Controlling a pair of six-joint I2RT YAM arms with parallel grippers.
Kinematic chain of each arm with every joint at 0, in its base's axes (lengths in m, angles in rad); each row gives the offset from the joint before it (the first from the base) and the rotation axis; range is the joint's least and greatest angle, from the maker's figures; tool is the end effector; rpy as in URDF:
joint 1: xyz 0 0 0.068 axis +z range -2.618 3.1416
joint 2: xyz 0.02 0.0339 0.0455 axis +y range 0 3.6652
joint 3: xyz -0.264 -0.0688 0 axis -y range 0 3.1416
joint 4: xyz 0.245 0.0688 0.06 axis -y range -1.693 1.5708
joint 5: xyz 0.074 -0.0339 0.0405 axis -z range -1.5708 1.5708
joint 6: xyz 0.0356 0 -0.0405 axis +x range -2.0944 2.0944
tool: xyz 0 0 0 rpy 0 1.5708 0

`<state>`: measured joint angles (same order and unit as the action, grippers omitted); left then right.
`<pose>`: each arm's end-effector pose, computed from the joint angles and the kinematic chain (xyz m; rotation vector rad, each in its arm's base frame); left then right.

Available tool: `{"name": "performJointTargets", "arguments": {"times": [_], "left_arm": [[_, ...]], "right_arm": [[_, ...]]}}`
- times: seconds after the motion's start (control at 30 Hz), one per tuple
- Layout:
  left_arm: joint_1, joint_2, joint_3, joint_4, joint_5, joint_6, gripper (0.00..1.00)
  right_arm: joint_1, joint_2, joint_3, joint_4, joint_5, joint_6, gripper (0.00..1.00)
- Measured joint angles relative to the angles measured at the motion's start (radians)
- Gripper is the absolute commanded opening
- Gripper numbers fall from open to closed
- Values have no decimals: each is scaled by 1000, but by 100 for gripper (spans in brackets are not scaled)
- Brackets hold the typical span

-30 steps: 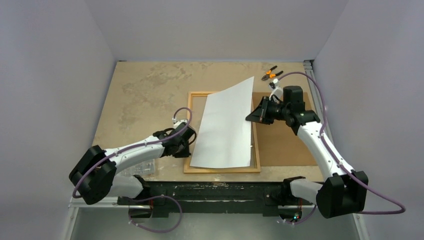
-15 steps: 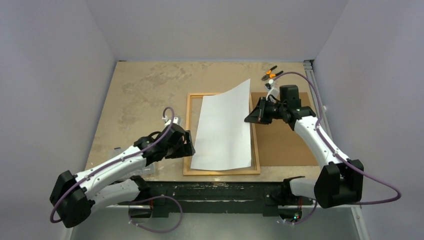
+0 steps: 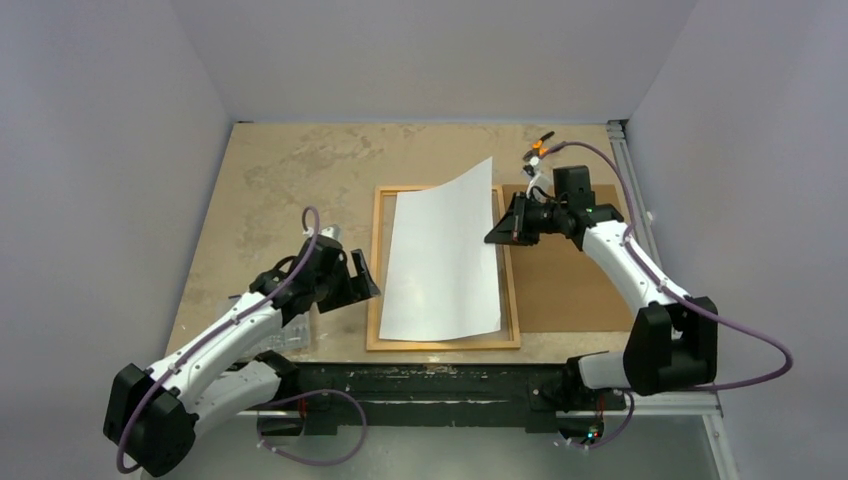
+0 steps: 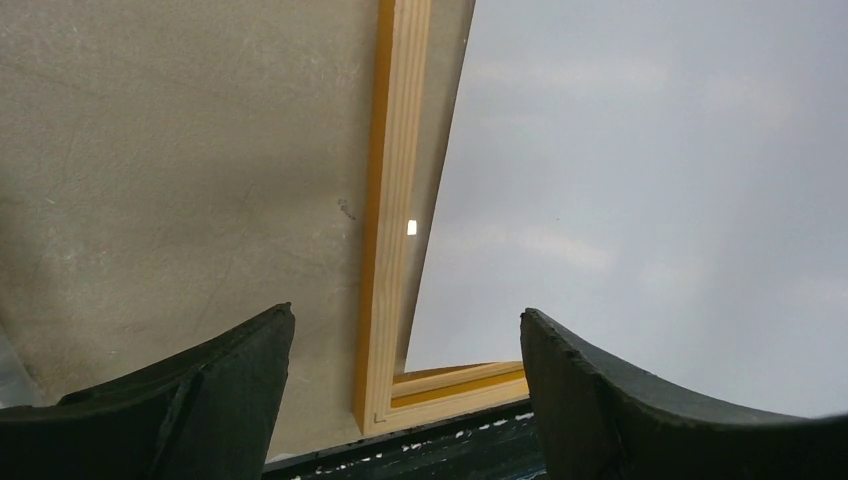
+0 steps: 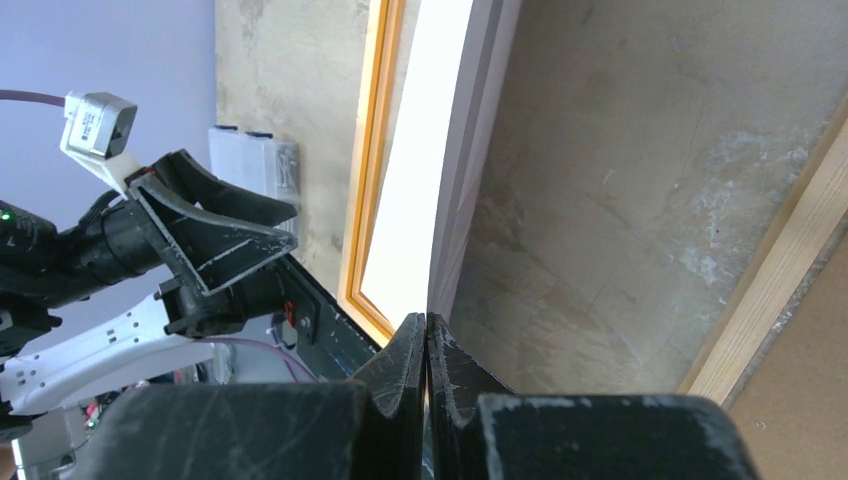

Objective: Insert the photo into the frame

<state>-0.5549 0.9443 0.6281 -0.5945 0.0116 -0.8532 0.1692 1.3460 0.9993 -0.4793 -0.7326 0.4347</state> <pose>0.1561 -0.0973 0.2216 -0.3790 2.5565 -0.5845 0.2721 0.0706 0.2702 -0.0388 2.4252 1.1572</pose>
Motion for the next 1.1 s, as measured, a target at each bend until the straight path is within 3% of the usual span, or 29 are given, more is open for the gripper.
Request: {"name": "performJointTargets", "arguments": {"times": [0.27, 1.1], "left_arm": [[23, 63, -66, 48, 59, 5, 80], [38, 85, -103, 82, 63, 9, 79]], "right_arm": [[0, 69, 18, -2, -21, -11, 0], [0, 224, 30, 39, -45, -29, 2]]}}
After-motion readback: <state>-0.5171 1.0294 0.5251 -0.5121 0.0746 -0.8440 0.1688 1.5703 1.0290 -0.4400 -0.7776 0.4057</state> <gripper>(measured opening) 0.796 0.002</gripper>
